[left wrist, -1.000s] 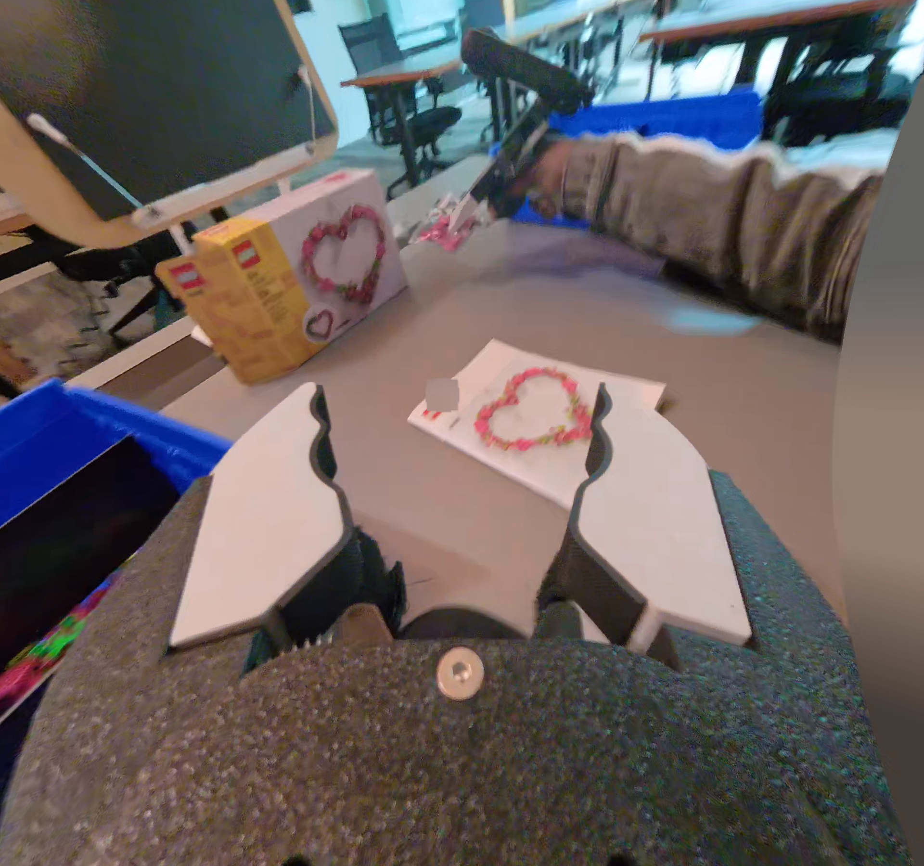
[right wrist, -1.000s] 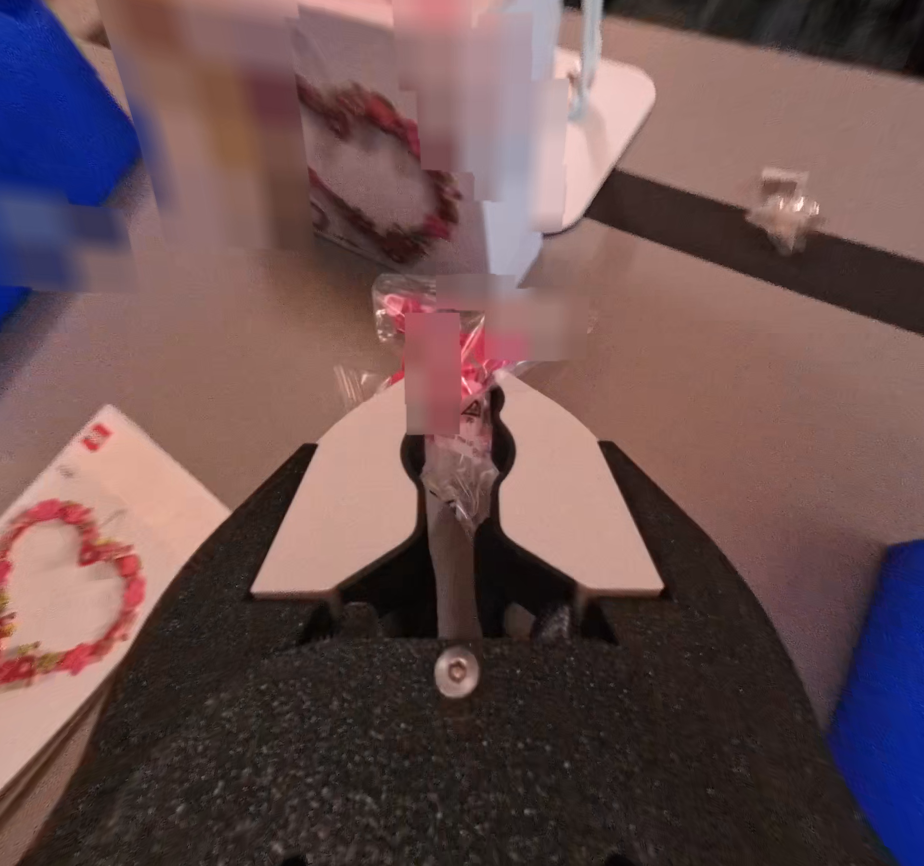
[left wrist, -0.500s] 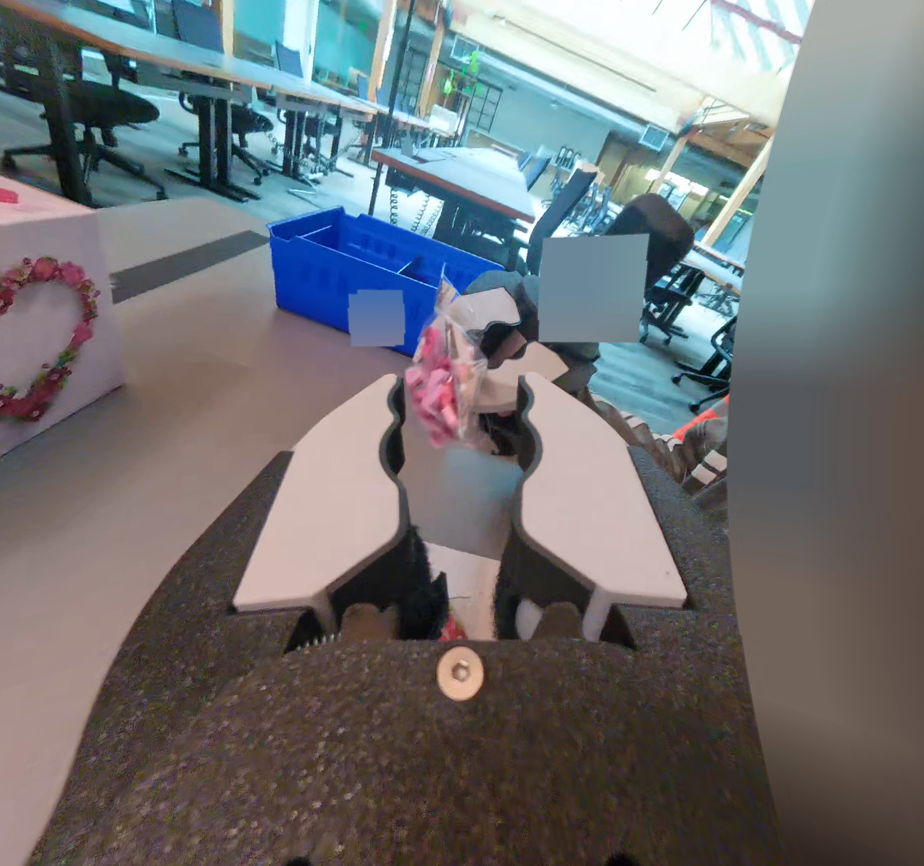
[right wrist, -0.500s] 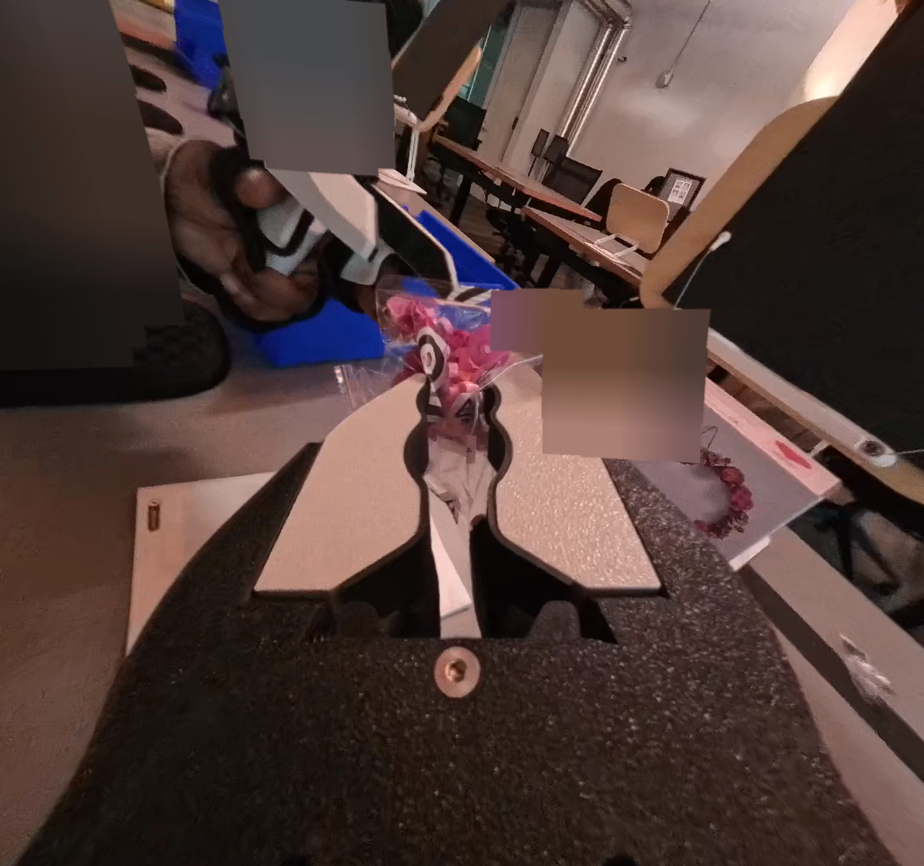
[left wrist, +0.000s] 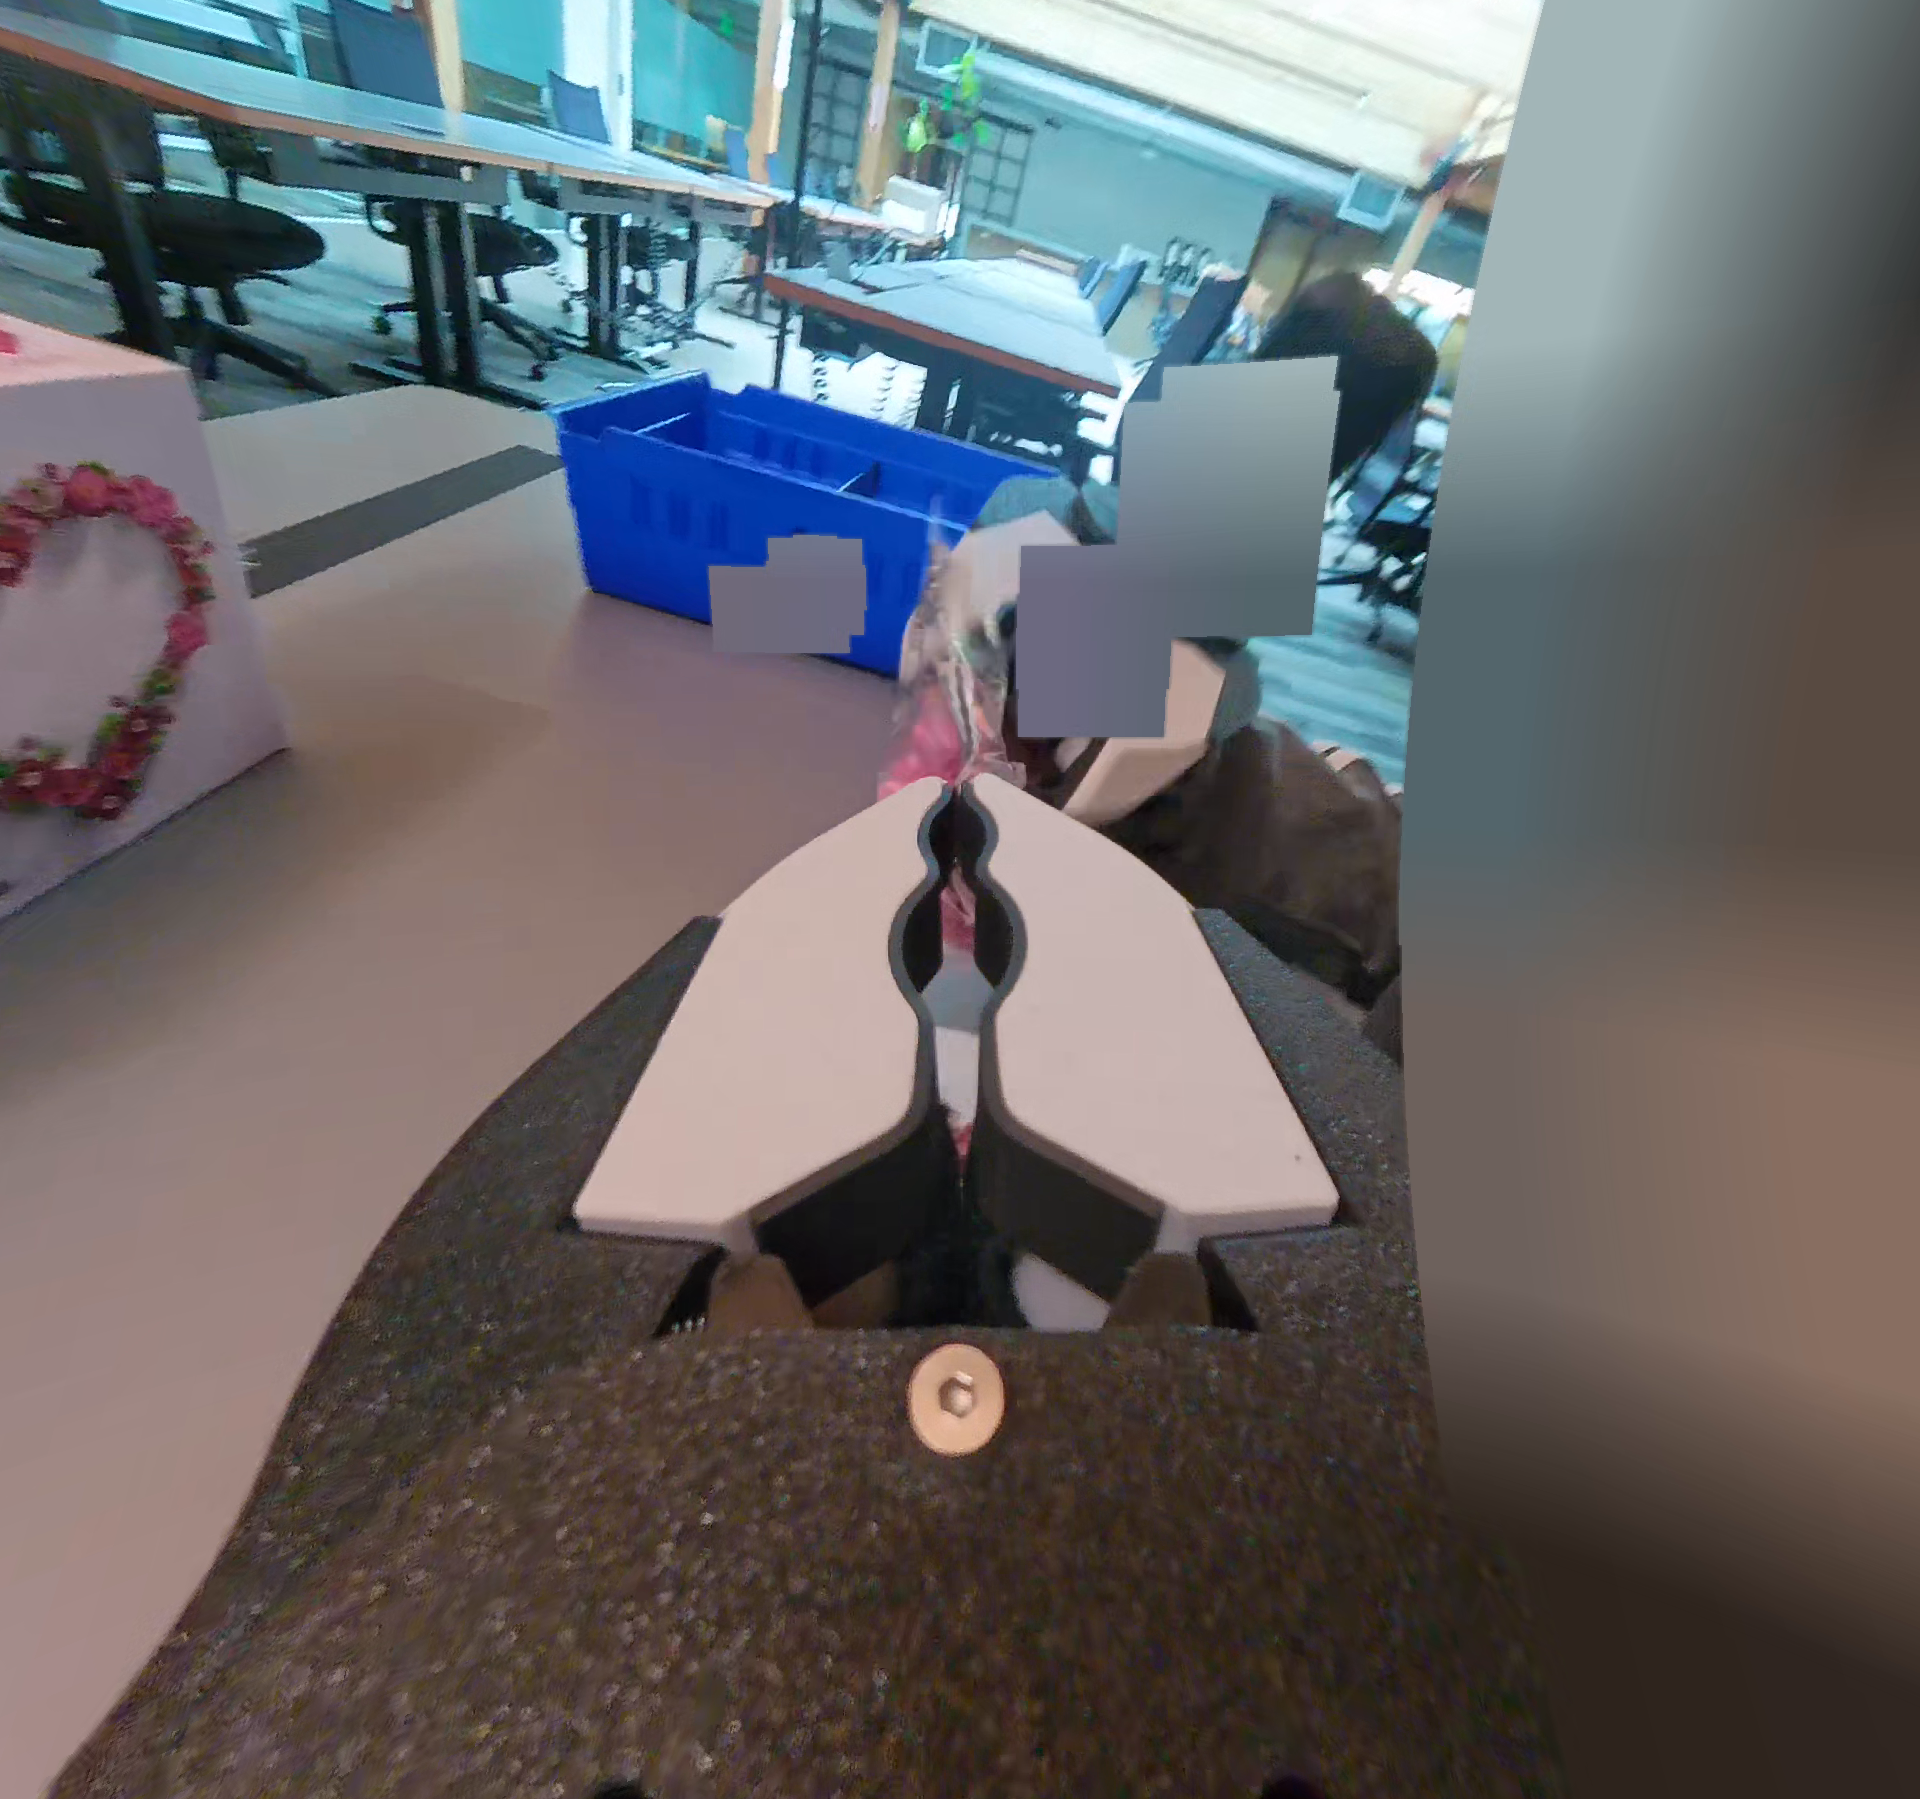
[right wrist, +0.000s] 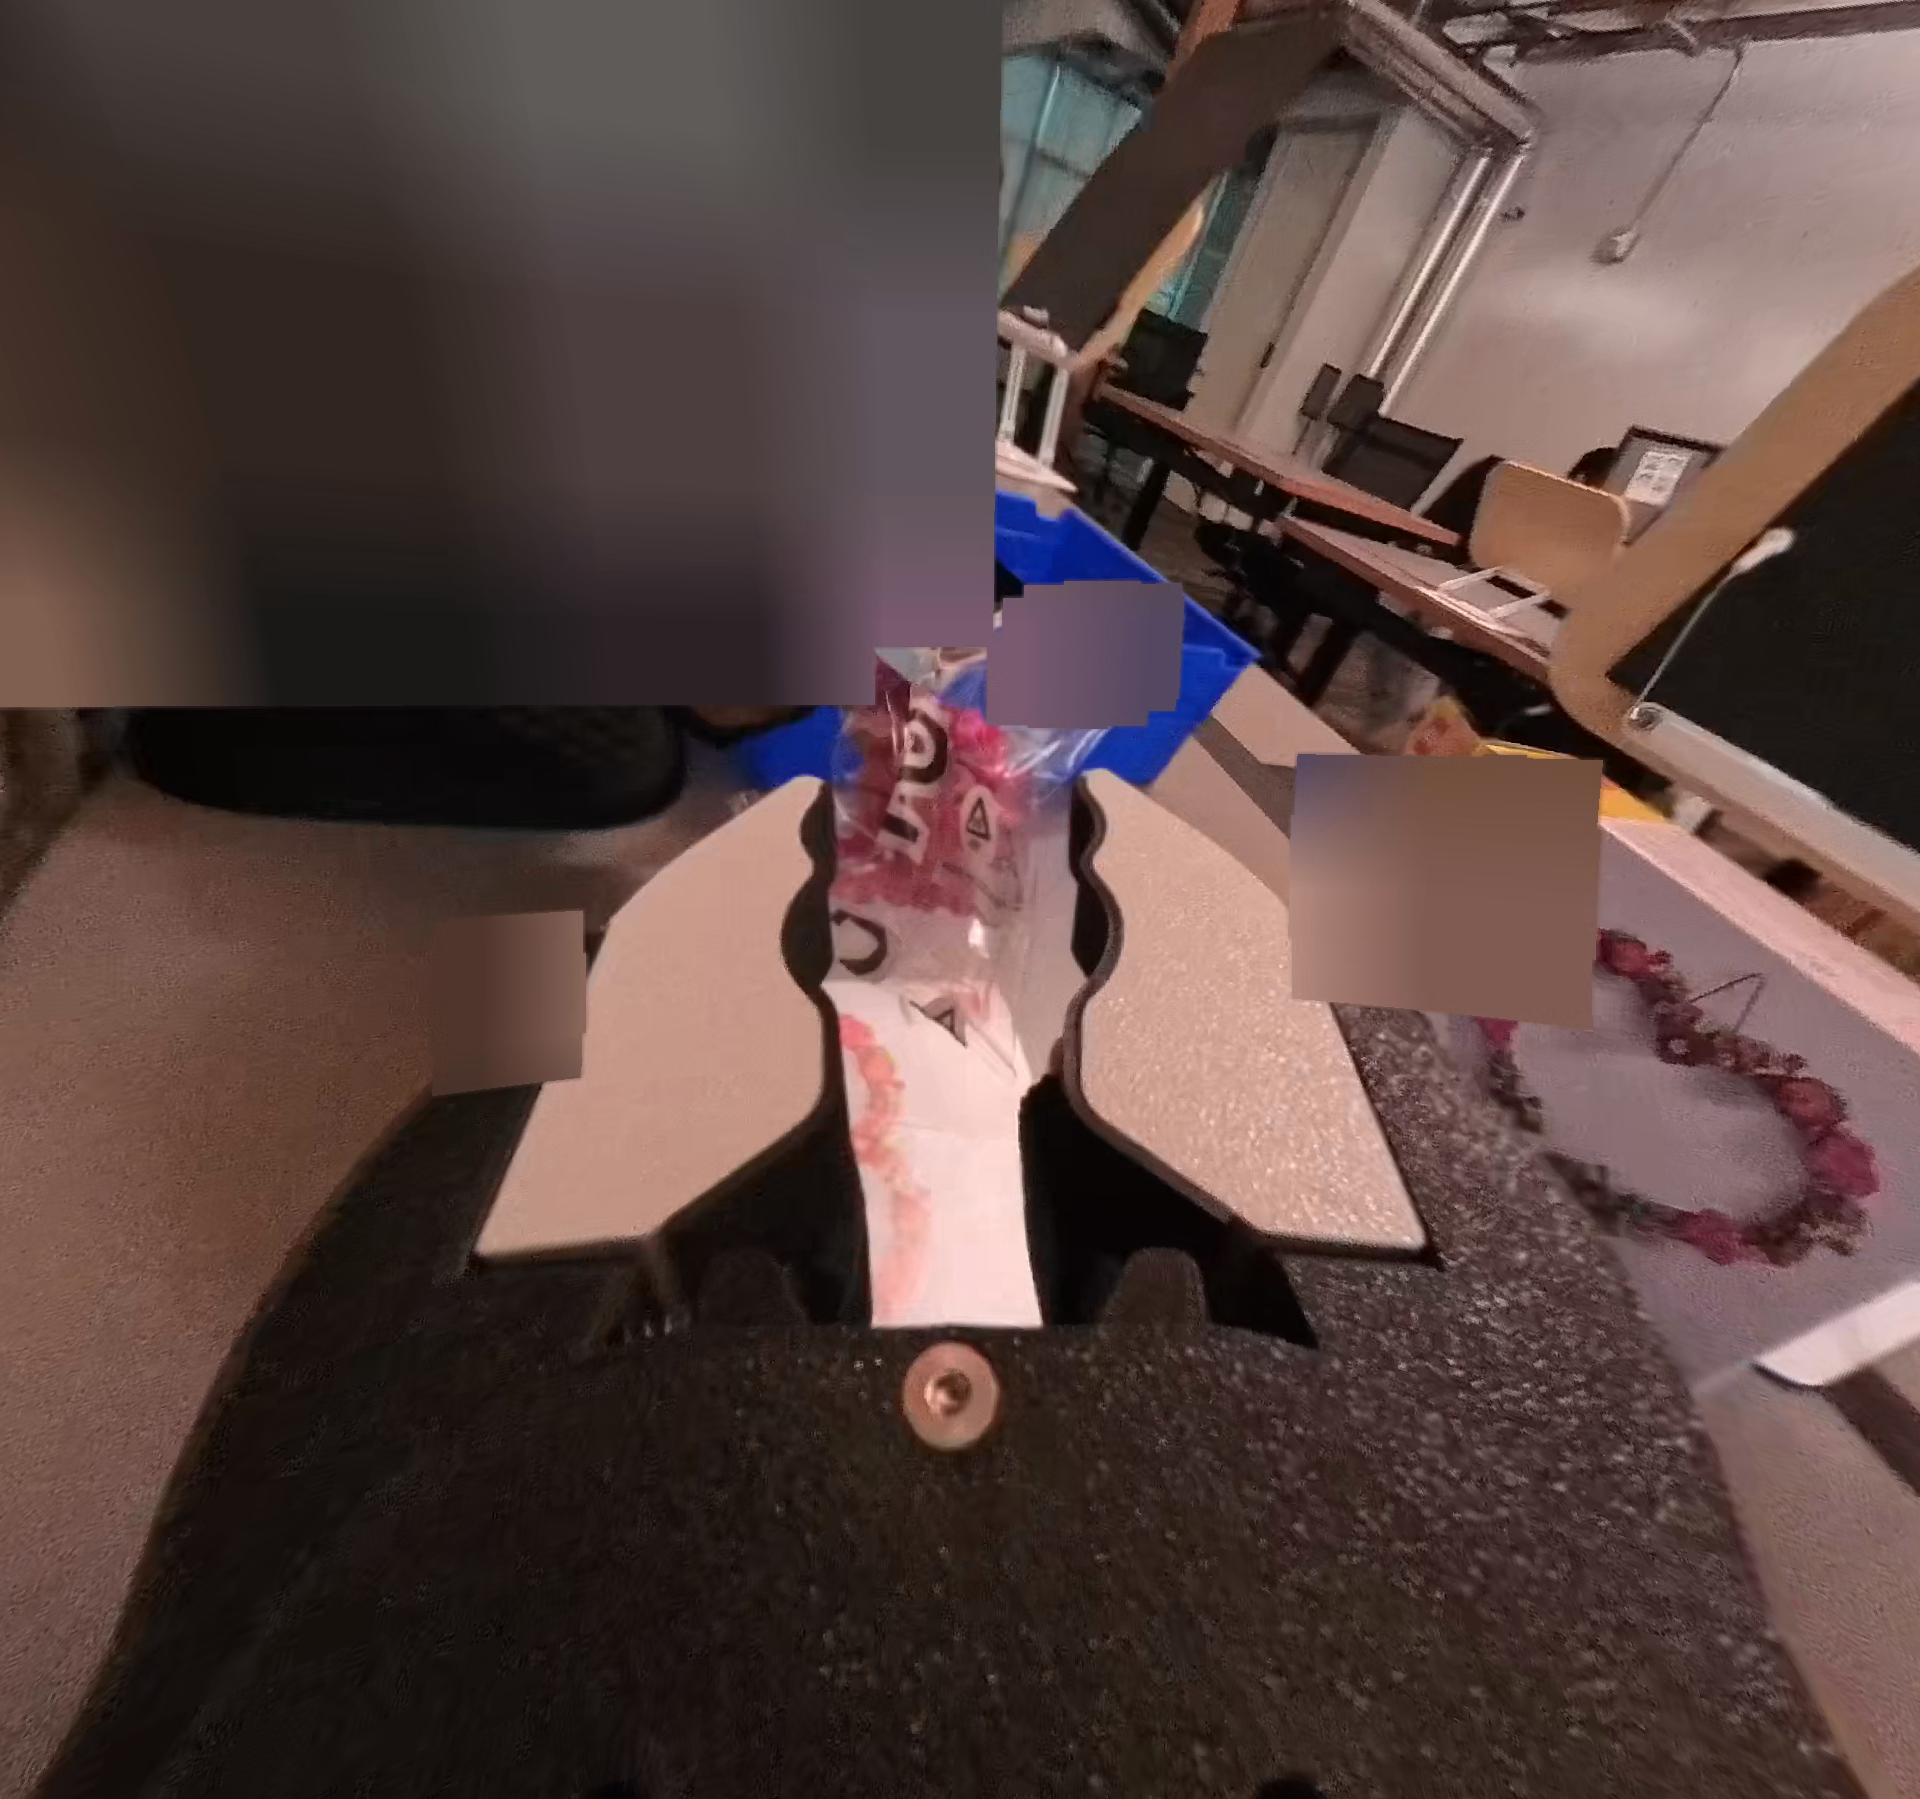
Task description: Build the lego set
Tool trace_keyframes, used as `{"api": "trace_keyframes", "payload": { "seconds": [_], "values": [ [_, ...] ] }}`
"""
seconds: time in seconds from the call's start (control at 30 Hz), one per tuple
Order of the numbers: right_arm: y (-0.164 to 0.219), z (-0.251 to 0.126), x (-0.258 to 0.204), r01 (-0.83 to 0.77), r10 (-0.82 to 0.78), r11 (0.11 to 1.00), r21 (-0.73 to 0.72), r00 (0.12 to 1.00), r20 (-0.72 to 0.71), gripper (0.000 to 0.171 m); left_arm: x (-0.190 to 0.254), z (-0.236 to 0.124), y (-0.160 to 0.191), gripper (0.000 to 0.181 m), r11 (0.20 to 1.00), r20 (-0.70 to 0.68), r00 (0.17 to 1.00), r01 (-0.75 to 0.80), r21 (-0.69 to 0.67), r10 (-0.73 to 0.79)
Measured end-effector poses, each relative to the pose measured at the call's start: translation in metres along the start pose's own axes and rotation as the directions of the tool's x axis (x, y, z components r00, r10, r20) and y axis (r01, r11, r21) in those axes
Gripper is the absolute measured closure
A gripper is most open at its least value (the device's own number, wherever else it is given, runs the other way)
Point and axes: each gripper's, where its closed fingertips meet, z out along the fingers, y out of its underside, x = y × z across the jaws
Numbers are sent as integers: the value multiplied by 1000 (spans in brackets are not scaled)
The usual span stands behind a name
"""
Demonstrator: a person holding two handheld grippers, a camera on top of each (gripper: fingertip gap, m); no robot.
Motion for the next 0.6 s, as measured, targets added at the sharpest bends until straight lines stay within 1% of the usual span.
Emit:
{"api": "trace_keyframes", "payload": {
  "seconds": [0.07, 0.1, 0.17, 0.23, 0.27, 0.3, 0.4, 0.43, 0.47, 0.53, 0.57, 0.6],
  "values": [
    [-9, -9, 10, -122, 122, 990, 74, 993, 8, 129, -5, -8, 7, 181, 995, 55, 996, -70, -77, 75],
    [-9, -11, 14, -169, 169, 982, 82, 986, 8, 129, -4, -10, 12, 181, 987, 60, 992, -104, -123, 112],
    [0, -6, 11, -227, 226, 973, 37, 974, 32, 127, 0, -7, 20, 181, 979, 34, 991, -119, -168, 126],
    [8, 3, 2, -259, 258, 966, -3, 963, 79, 120, 6, -1, 26, 181, 979, -8, 994, -109, -174, 109],
    [11, 7, 3, -285, 284, 959, -6, 956, 66, 121, 9, 1, 27, 181, 978, -34, 994, -111, -179, 107],
    [12, 9, 3, -312, 311, 950, -8, 948, 71, 126, 12, 2, 29, 181, 976, -50, 993, -119, -185, 111],
    [8, 9, -3, -392, 385, 920, 13, 910, 155, 145, 15, 4, 30, 181, 973, -63, 990, -135, -188, 126],
    [4, 7, -6, -402, 391, 915, 25, 902, 186, 160, 17, 3, 30, 181, 973, -77, 989, -138, -186, 126],
    [-1, 5, -7, -406, 386, 912, 61, 899, 209, 169, 18, 4, 31, 181, 973, -85, 989, -138, -187, 124],
    [-5, 2, -6, -403, 378, 911, 91, 901, 213, 171, 17, 4, 29, 181, 976, -79, 990, -133, -173, 121],
    [-4, 1, -2, -403, 382, 911, 89, 905, 185, 171, 16, 4, 27, 176, 976, -68, 990, -134, -171, 124],
    [-2, 0, 2, -408, 391, 909, 86, 906, 162, 171, 13, 3, 25, 164, 976, -37, 990, -141, -167, 136]
  ]
}}
